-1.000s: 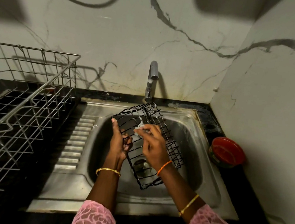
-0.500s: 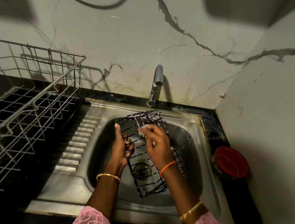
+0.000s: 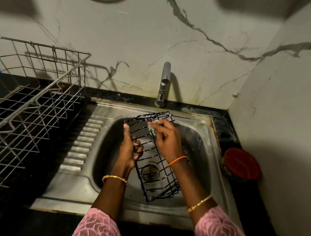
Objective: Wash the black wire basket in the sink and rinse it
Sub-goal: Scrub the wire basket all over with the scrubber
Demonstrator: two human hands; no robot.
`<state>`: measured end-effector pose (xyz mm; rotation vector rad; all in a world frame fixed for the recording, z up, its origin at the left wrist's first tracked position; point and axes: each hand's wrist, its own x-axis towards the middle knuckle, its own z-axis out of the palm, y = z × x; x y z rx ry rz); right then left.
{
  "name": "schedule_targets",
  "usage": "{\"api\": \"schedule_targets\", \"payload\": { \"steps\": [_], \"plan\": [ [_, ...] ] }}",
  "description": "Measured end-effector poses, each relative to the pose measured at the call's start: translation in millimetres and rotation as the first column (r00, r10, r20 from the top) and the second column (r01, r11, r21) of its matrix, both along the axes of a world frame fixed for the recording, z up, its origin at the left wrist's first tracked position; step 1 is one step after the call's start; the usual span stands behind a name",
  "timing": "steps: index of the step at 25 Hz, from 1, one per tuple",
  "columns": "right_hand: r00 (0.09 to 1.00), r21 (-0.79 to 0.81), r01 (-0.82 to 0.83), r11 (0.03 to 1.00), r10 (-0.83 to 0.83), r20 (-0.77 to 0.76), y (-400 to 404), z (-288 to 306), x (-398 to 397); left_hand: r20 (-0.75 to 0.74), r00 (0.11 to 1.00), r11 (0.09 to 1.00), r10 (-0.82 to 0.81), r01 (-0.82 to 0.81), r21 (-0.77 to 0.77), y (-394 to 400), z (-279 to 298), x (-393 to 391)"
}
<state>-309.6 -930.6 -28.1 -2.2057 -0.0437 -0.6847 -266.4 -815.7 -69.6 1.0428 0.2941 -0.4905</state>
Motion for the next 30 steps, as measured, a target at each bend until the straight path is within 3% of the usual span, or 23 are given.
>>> {"api": "schedule_targets", "payload": {
  "steps": [4, 7, 16, 24, 30],
  "plan": [
    [0.993, 0.061, -0.016, 0.998, 0.023, -0.115, -1, -36, -61, -0.024, 0.997, 0.997, 0.07, -0.07, -0.017, 4, -5, -3],
    [0.993, 0.066, -0.027, 0.997, 0.034, -0.116, -2, -53, -90, -0.06, 0.993, 0.993, 0.106, -0.109, -0.042, 7, -9, -7],
    [1.0, 0.228, 0.014, 0.974, -0.01, -0.017, 1, 8, -1, -0.002, 0.999, 0.999, 0.038, -0.038, -0.005, -2, 6, -17],
    [0.985, 0.229, 0.085, 0.97, -0.048, -0.164, -3, -36, -99, -0.028, 0.995, 0.995, 0.093, -0.094, -0.018, 4, 2, -17],
    [0.986, 0.257, 0.081, 0.963, -0.04, -0.163, -6, -12, -52, -0.039, 0.998, 0.997, 0.054, -0.052, 0.052, 4, 3, -17]
  ]
}}
